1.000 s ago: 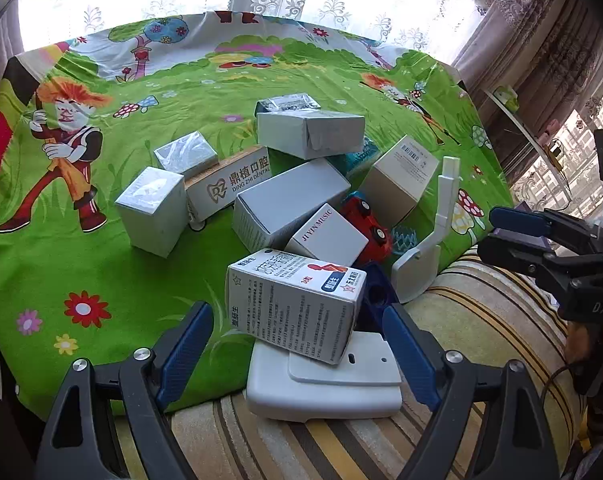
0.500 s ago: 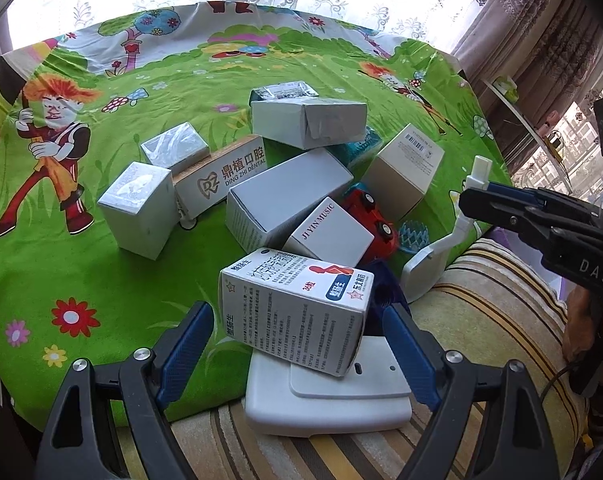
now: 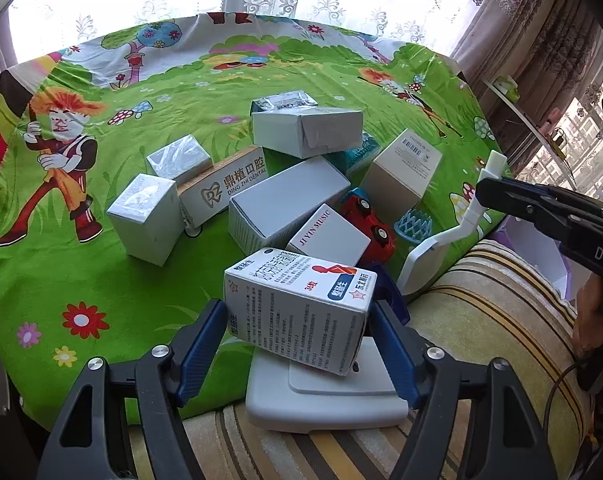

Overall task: Organize rigid objects
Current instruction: 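Grasp the white scoop with the right tool while the left tool grasps the red-printed medicine box, then carry the scoop and the medicine box over the purple box with both tools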

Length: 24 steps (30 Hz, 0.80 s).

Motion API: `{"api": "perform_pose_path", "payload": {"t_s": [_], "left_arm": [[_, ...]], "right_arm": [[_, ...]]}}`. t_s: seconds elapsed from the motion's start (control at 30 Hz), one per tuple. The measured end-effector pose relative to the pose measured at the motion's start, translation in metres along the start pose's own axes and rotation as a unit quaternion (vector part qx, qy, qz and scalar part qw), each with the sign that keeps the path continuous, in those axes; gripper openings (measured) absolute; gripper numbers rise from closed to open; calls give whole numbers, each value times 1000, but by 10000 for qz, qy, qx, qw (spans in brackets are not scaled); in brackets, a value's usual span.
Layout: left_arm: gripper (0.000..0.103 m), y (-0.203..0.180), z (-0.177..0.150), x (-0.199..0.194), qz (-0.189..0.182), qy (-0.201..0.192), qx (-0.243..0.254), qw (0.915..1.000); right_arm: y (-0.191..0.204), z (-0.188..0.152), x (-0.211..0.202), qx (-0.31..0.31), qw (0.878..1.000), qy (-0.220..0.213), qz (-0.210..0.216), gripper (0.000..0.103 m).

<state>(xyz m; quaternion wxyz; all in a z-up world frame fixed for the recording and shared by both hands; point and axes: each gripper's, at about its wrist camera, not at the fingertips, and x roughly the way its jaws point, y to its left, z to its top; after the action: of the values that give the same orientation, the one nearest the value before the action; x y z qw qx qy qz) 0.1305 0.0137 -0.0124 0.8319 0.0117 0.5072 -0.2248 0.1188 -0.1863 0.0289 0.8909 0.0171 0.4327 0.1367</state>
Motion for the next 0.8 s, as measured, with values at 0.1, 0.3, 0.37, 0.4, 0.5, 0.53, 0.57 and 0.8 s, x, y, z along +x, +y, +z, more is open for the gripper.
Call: {"api": "perform_pose_path", "payload": {"t_s": [0.1,0.3,0.37,0.4,0.5,0.53,0.57,0.8], "left_arm": [[74,-1,-1,-4,40,-50,2,10000],[74,-5,-3,-18,148,-222,-46,9996],[74,-8,-3,-24,178,-306,-58,9994],[74,-9,-3,-27,179,-350,-65,9992],[74,-17,-1,-35,180,-476,-76,9987],[74,-20,-1,-38,177,-512,-69,9985],[74,-23,-1,-40,171,-546,-61,9983],[74,-48,3,-49,69,-676,46,9977]], "right_arm": [[-3,-1,-6,52,10000,-29,49,17],[-10,-1,-26,141,9996,-181,144,17],[-12,-1,-34,174,9994,-254,166,17],[-14,-1,-39,196,9992,-292,173,17],[-20,-2,-51,267,9987,-386,195,17],[-23,-2,-55,291,9985,-412,192,17],[-25,-3,-59,316,9984,-435,186,17],[-54,-10,-86,548,9967,-596,93,17]]}}
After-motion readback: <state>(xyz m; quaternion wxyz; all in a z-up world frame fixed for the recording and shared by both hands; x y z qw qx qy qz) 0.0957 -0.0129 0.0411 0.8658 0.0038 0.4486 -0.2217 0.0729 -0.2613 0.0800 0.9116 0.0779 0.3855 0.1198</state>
